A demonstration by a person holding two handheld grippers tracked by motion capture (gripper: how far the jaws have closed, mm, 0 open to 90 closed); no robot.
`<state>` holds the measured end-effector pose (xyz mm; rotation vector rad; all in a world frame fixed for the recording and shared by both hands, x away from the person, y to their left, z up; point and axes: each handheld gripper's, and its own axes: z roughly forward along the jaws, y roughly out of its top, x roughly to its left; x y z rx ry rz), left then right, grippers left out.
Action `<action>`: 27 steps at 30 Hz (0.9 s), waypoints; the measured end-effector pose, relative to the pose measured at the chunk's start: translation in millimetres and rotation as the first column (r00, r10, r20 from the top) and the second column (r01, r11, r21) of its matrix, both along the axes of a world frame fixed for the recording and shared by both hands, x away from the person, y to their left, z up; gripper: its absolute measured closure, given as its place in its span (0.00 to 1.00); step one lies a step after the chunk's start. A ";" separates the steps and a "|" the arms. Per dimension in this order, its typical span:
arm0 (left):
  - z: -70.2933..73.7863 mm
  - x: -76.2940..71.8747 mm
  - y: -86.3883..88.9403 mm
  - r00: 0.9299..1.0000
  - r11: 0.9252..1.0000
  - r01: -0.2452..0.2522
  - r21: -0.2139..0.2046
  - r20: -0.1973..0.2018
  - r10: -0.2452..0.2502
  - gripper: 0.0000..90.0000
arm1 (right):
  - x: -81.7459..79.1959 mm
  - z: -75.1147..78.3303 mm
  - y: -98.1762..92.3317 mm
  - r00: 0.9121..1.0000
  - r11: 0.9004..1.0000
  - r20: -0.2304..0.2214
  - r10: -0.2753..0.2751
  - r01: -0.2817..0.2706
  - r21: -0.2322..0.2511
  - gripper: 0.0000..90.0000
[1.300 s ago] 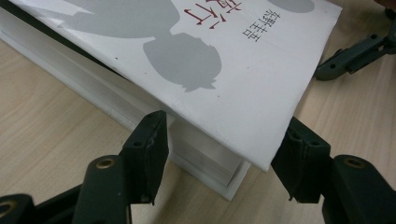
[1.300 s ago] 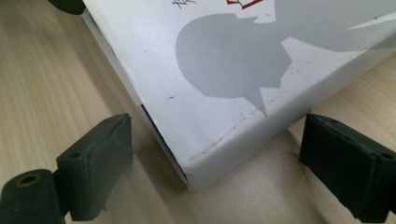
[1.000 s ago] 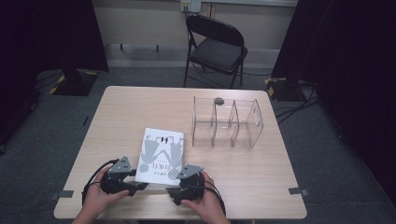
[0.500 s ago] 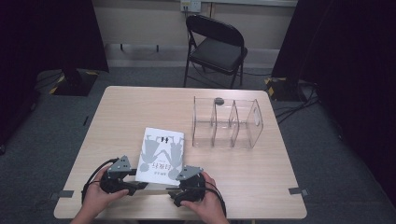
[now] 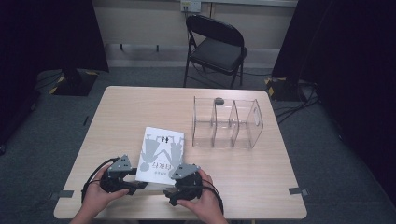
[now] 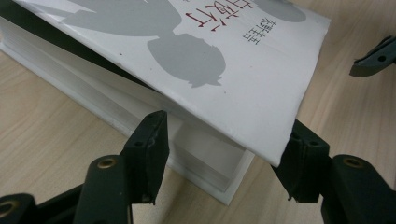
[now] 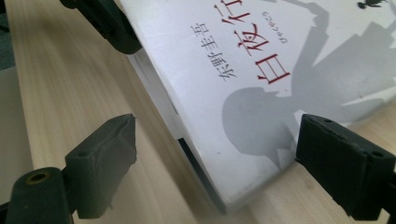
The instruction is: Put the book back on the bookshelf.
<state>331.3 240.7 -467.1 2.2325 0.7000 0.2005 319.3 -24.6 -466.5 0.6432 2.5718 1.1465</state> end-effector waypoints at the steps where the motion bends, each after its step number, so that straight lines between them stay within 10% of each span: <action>1: 0.1 -0.3 -0.2 1.000 1.000 0.000 0.000 0.002 0.000 0.45 | 0.0 0.0 0.0 1.000 1.000 0.000 0.000 0.000 0.000 0.13; 27: 5.5 -0.1 -2.4 1.000 1.000 -0.011 -0.005 -0.008 0.011 0.45 | 1.1 -3.8 38.0 0.986 0.998 0.166 0.032 -0.022 -0.064 0.11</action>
